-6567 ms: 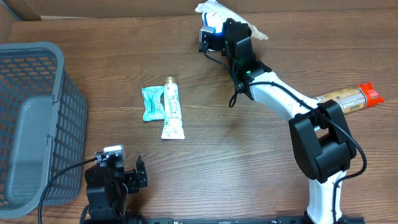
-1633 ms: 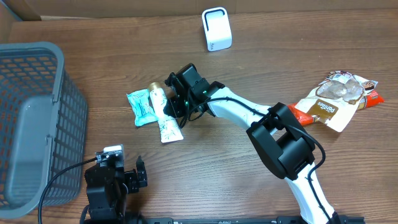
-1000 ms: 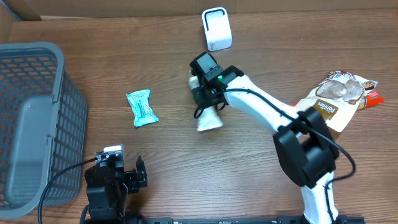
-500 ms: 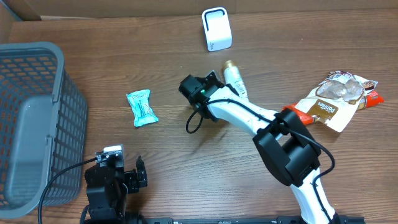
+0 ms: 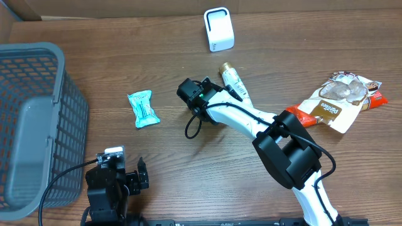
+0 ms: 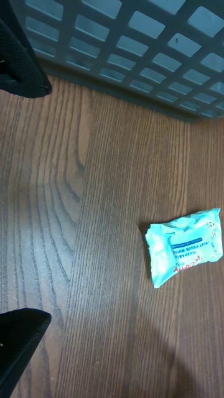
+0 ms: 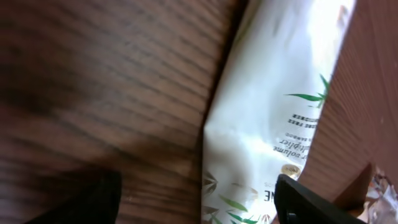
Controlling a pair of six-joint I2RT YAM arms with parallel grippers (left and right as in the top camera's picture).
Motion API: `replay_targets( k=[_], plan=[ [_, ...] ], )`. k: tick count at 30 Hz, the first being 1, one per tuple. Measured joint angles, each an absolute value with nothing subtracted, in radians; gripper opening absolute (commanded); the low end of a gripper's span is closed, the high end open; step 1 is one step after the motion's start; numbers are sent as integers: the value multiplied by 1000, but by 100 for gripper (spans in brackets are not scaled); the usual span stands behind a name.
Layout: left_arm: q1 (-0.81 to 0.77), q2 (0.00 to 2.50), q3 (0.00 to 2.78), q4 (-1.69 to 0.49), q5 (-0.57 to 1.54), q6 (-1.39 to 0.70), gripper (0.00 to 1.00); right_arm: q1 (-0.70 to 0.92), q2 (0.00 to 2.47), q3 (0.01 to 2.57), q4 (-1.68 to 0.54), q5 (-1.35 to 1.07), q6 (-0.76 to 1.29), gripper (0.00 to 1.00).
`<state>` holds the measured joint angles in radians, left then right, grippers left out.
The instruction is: Scan the item barcode
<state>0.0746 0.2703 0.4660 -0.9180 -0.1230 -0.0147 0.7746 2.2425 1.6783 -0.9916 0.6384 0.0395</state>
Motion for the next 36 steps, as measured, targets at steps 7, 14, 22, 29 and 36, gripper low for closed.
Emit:
replay_targets(
  k=[7,14,22,29,36],
  plan=[
    [75,270,466,-918,-123,-15,100,749,2228,1640,-1035,647,4,77],
    [75,270,466,-918,-123,-15,99,677,2225,1593,-1061,654,-7,18],
    [75,270,466,-918,-123,-15,99,675,2224,1591,-1074,689,5,4],
    [75,270,466,-918,-123,-15,100,674,2221,1661,-1197,565,26,4],
    [75,270,466,-918,-123,-15,100,673,2109,1712,-1232,102,-57,4]
  ],
)
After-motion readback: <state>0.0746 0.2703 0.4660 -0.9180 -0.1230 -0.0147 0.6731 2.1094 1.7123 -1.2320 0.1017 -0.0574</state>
